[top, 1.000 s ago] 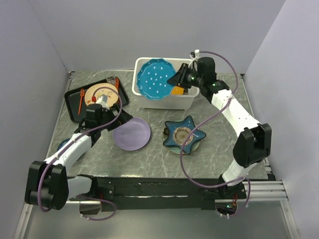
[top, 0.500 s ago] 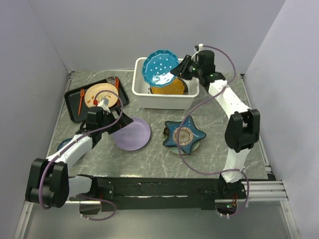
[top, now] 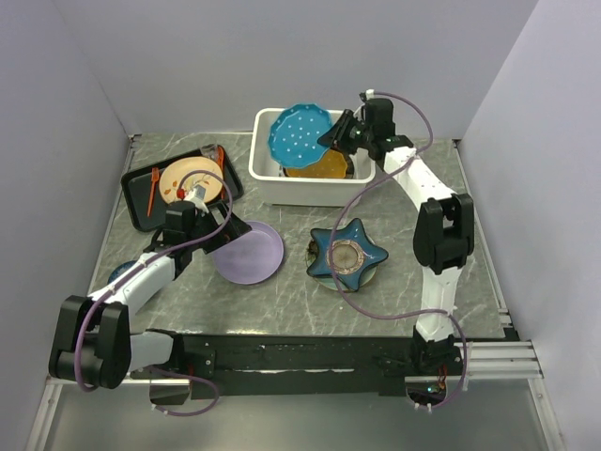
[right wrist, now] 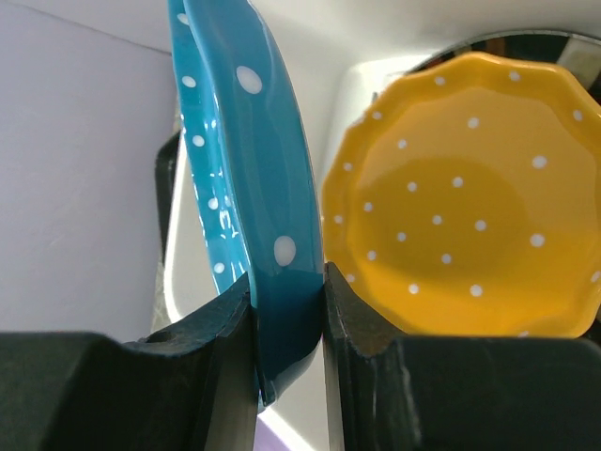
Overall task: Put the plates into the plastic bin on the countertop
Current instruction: Place the plate in the plastic bin.
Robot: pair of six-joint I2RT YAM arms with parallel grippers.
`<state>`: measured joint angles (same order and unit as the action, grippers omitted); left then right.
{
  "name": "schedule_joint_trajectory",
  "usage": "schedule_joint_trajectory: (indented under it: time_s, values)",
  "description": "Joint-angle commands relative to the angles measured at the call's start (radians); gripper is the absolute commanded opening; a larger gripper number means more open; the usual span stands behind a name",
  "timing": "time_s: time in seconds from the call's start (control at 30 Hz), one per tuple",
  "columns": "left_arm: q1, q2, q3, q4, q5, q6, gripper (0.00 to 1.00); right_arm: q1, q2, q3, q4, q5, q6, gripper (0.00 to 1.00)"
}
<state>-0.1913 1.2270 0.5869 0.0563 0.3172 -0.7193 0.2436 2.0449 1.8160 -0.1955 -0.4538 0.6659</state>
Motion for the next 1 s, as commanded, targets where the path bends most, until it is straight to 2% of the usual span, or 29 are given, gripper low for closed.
schedule_joint_trajectory:
  time_s: [0.0,0.97]
  values:
    - [0.001,0.002,0.03,0.03,0.013,0.015,0.99,-0.004,-0.006,0.097,0.151,-0.048,0.041,0.0]
    - [0.001,-0.038,0.005,0.011,-0.004,0.021,0.99,-0.009,0.133,0.121,0.008,-0.054,-0.04,0.02]
